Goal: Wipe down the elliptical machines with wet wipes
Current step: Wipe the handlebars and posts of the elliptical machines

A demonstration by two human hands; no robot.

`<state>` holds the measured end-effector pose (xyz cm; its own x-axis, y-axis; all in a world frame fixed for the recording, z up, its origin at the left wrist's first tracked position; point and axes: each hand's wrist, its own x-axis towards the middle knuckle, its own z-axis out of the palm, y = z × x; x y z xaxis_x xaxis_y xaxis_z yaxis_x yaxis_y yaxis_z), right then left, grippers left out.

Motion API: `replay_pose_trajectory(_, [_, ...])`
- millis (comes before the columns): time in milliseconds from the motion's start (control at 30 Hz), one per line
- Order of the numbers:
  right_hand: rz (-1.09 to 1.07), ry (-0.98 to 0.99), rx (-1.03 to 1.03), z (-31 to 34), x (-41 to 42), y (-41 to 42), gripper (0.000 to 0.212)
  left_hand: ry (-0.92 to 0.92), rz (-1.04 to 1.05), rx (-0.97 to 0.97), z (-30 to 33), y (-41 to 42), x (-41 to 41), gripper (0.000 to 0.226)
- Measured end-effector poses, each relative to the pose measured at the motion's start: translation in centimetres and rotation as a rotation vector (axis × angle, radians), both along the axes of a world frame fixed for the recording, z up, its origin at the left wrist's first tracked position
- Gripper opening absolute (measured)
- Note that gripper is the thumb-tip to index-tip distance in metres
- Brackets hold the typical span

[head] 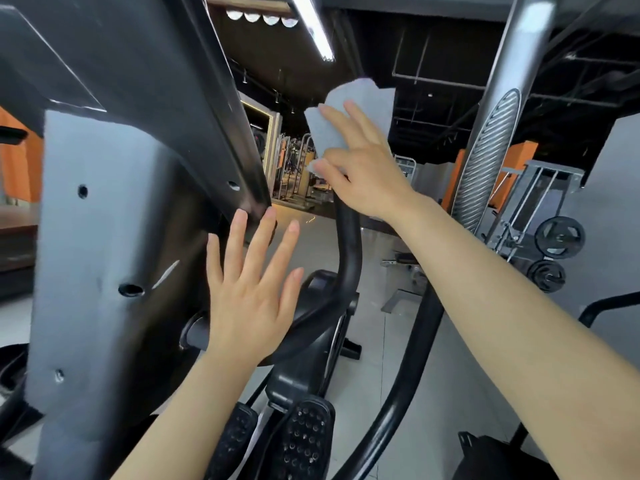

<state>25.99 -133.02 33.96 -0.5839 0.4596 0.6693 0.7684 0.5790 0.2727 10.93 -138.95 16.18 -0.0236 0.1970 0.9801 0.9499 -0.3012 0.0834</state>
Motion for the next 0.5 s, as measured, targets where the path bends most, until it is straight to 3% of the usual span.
replay_pose_trajectory(100, [0.057, 0.111, -0.08, 0.3, -0.9, -0.4, 0.04, 0.001, 0.014, -0.011, 0.0, 0.0, 0.1, 0.05])
replay_pose_trajectory(200, [0.089, 0.214, 0.048, -0.3, -1.2, 0.3, 0.036, 0.008, 0.032, -0.027, 0.1, -0.1, 0.1, 0.05])
replay_pose_trajectory(333, [0.011, 0.281, 0.166, -2.7, -2.2, 2.1, 0.082, 0.014, 0.046, -0.027, 0.0, -0.1, 0.2, 0.049])
replay_pose_trajectory(400, [-0.02, 0.349, 0.193, -3.8, -3.3, 2.4, 0.094, 0.011, 0.043, -0.028, 0.0, -0.1, 0.1, 0.049])
replay_pose_trajectory(500, [-0.013, 0.42, 0.166, -5.2, -3.8, 2.5, 0.079, 0.015, 0.031, -0.032, 0.0, -0.1, 0.0, 0.05])
